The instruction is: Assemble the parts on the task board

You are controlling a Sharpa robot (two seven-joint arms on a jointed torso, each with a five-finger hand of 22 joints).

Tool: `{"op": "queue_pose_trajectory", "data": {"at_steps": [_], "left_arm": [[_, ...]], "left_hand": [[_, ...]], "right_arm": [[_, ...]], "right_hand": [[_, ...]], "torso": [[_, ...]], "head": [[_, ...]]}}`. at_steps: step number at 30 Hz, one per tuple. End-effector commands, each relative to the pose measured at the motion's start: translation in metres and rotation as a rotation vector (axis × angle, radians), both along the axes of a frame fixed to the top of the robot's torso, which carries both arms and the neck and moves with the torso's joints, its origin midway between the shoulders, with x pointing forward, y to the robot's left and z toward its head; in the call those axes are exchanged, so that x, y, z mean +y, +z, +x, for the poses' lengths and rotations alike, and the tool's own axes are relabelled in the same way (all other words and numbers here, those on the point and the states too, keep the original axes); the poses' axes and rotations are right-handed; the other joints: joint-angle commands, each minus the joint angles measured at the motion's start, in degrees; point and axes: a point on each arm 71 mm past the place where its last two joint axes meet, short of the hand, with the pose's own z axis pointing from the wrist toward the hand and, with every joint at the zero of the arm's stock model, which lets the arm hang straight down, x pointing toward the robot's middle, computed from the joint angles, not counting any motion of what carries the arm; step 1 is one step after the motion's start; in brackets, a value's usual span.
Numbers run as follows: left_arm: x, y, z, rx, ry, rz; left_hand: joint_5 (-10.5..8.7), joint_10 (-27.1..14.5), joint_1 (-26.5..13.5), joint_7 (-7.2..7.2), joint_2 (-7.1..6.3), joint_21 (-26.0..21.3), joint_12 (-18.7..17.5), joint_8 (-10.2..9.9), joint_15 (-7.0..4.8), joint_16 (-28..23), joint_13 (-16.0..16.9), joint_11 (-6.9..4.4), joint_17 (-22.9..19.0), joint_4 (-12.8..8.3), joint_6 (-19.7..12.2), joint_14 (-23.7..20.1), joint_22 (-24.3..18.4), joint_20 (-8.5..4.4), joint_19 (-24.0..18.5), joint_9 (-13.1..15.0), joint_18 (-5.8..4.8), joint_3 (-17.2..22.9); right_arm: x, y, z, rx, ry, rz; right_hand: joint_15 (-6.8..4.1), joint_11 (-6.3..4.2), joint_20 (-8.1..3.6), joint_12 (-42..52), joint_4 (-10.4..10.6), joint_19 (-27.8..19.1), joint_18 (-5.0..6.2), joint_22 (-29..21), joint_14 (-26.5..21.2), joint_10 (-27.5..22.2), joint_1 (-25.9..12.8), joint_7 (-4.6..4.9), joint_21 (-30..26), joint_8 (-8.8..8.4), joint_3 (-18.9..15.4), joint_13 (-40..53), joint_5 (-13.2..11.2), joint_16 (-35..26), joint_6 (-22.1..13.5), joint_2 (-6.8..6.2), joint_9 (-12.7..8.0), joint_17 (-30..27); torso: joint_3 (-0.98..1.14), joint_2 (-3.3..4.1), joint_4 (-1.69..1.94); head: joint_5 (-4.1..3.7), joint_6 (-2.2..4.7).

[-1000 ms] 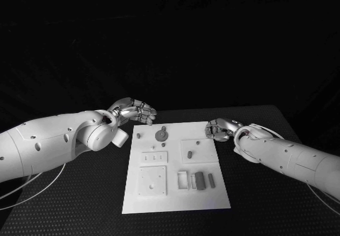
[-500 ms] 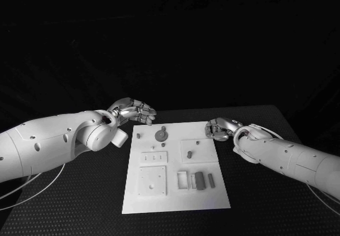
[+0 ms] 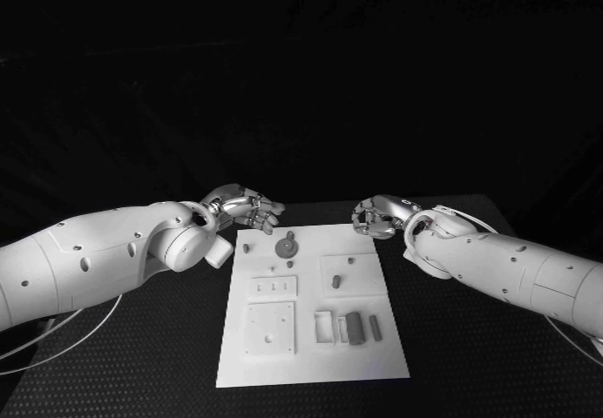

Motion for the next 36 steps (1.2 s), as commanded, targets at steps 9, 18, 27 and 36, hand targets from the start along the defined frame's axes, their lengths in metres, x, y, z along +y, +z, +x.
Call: {"op": "queue_pose_trajectory", "data": {"at_steps": [9,18,27,36], "left_arm": [[-0.017,-0.038,-0.009,0.131,-0.017,0.138],[-0.038,-0.050,-0.019,0.178,-0.055,0.149],[-0.047,-0.052,-0.024,0.179,-0.076,0.141],[-0.048,-0.050,-0.023,0.162,-0.054,0.120]], "left_hand": [[-0.29,-2.4,-4.7,1.05,-1.18,-2.0,-2.8,-1.9,1.20,-2.2,-0.4,1.52,-0.1,1.8,-1.3,-2.2,-0.2,1.09,-2.0,-0.7,0.42,-2.0],[-0.29,-2.4,-6.2,0.80,0.54,-2.5,-3.4,-2.1,1.33,-2.6,-0.2,1.56,0.4,-0.4,-1.2,-2.4,0.0,1.33,-2.2,-0.6,0.84,-4.7],[-0.29,-2.5,-6.6,0.79,1.04,-2.6,-3.6,-2.2,1.32,-2.7,-0.1,1.60,0.5,-0.7,-1.2,-2.3,0.0,1.35,-2.1,-0.7,0.90,-5.1],[-0.29,-2.4,-6.7,0.69,1.92,-2.5,-3.8,-2.4,1.14,-2.6,0.0,1.62,0.7,-1.3,-1.2,-1.8,0.1,1.24,-1.6,-0.7,1.03,-5.3]], "right_arm": [[0.050,0.005,-0.024,0.036,0.063,-0.058],[0.084,0.010,-0.043,0.033,0.139,-0.036],[0.104,0.012,-0.053,0.032,0.189,-0.028],[0.117,0.011,-0.063,0.049,0.233,-0.021]], "right_hand": [[-0.28,-0.88,-0.12,0.2,-0.6,0.4,1.61,1.1,0.4,-0.2,-0.2,-0.44,0.4,0.22,0.1,-0.1,0.0,0.2,14.7,0.30,0.1,0.0],[-0.32,-0.90,-0.15,0.2,-0.7,0.5,1.61,1.1,0.4,-0.1,-0.3,-0.46,0.4,0.22,0.1,-0.1,0.0,0.2,14.7,0.32,0.1,0.0],[-0.34,-0.92,-0.17,0.2,-0.8,0.6,1.61,1.1,0.5,-0.1,-0.3,-0.47,0.4,0.22,0.1,-0.1,0.0,0.1,14.7,0.32,0.1,0.0],[-0.36,-0.93,-0.18,0.2,-0.8,0.6,1.61,1.0,0.6,0.0,-0.4,-0.48,0.4,0.21,0.1,-0.2,0.0,0.1,14.7,0.33,0.2,0.0]], "torso": [[-0.82,-2.91,-1.08],[-1.08,-3.79,-0.89],[-1.06,-3.66,-0.88],[-1.00,-3.54,-0.90]], "head": [[1.90,0.09],[2.88,-0.36],[2.86,-0.13],[2.78,-0.12]]}}
